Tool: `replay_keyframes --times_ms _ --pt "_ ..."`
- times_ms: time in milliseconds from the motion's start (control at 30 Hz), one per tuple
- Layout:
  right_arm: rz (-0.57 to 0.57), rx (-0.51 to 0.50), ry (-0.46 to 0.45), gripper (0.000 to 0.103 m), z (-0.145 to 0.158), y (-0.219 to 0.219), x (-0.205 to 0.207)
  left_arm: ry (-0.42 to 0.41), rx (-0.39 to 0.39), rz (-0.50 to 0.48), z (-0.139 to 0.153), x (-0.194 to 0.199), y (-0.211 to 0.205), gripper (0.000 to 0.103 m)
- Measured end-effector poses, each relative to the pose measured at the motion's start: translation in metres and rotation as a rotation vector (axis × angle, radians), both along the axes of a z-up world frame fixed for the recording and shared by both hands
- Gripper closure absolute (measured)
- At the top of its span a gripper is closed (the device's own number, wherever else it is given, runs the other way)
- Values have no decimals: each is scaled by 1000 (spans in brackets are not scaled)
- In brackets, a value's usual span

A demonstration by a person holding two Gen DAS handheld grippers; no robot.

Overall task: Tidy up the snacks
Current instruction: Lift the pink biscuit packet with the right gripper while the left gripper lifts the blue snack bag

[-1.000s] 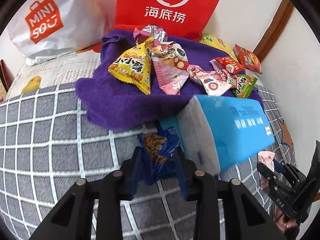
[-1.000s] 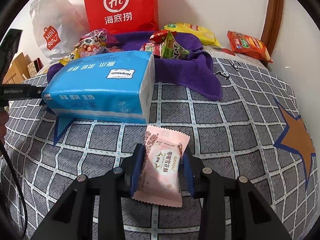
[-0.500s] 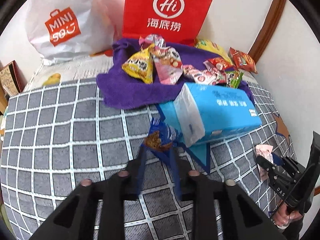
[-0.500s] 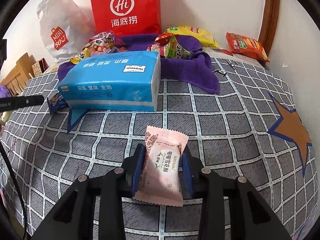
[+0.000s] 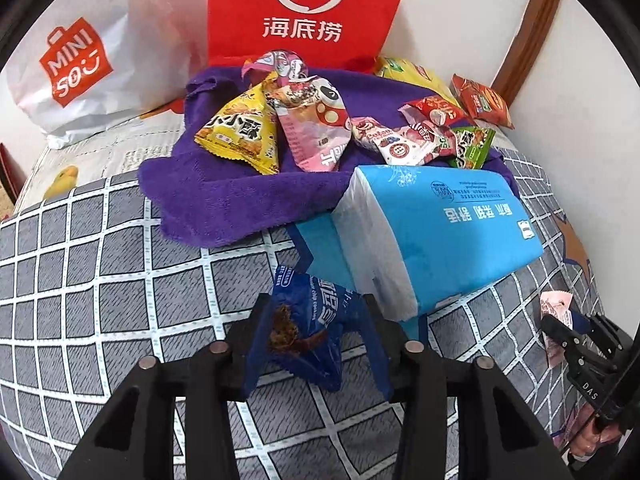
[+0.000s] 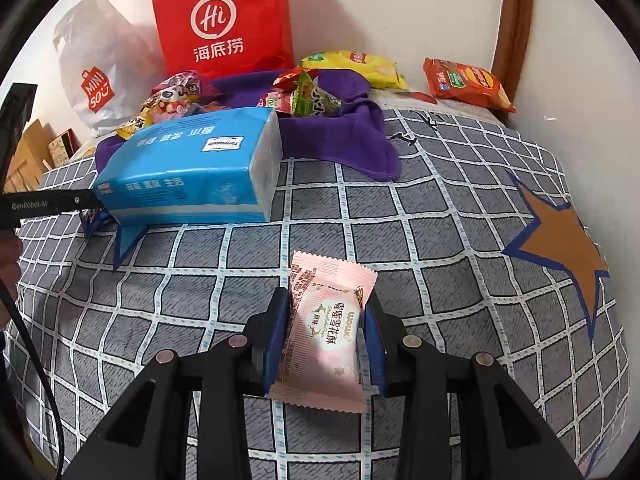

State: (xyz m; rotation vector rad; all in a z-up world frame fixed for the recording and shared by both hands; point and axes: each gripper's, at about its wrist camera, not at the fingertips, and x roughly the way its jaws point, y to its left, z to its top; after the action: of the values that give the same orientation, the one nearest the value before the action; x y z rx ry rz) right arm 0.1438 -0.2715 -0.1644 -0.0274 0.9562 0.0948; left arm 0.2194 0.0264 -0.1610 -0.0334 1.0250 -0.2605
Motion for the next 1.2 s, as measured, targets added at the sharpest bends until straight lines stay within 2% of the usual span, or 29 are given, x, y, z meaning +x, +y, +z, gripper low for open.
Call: replay_keyframes --times_ms 133,267,400,733,1200 --pt "22 1 3 67 -4 9 7 -11 28 -10 -3 -2 -4 56" --pt "43 11 11 67 -8 20 15 -16 93 -7 -11 -4 -9 54" --pt "66 14 11 67 -11 31 20 -10 100 -4 -15 -4 -11 55" --pt "64 25 10 67 -8 30 13 -20 52 -3 -4 -7 -8 59" --pt "60 46 -27 72 8 29 -11 -61 5 16 27 -56 -10 59"
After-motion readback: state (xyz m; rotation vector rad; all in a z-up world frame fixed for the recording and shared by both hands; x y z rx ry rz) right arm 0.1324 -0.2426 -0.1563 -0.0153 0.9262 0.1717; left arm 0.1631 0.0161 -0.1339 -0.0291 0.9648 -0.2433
